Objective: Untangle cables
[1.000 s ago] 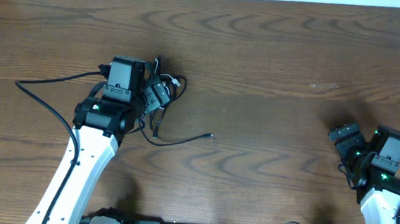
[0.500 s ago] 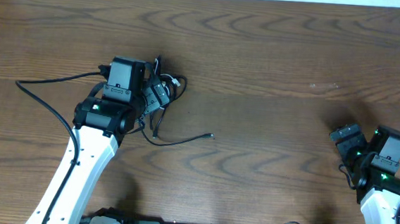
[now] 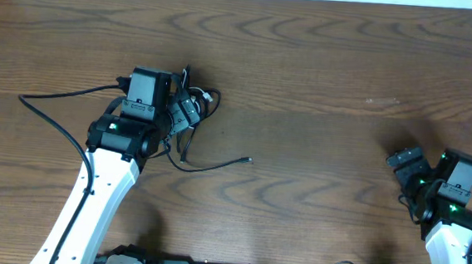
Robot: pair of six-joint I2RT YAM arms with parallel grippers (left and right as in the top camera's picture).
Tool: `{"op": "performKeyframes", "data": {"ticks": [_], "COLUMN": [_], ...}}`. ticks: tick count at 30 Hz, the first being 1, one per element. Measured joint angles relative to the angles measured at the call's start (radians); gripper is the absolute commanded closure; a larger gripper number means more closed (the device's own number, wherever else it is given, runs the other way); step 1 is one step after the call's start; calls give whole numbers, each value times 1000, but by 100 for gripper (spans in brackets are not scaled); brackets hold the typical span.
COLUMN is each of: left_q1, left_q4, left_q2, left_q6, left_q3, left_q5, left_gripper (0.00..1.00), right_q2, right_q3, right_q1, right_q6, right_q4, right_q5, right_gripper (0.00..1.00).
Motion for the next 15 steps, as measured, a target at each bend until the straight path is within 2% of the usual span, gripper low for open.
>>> {"op": "performKeyframes", "data": {"ticks": [4,7,15], "left_q1": [0,0,0], "left_q4": [-2,-2,-2], "left_q2": [0,0,0], "left_q6": [0,0,5], "left_q3": [0,0,0], "left_q5": [0,0,0], "left_gripper": [2,2,3], "right_q2": [0,1,2], "right_q3": [0,0,0], "right_q1": [0,0,2], "right_q6": [-17,-69,-236], "right_q4": [-11,2,37], "right_q5": [-24,-71,-211], "right_gripper": [1,6,2]}}
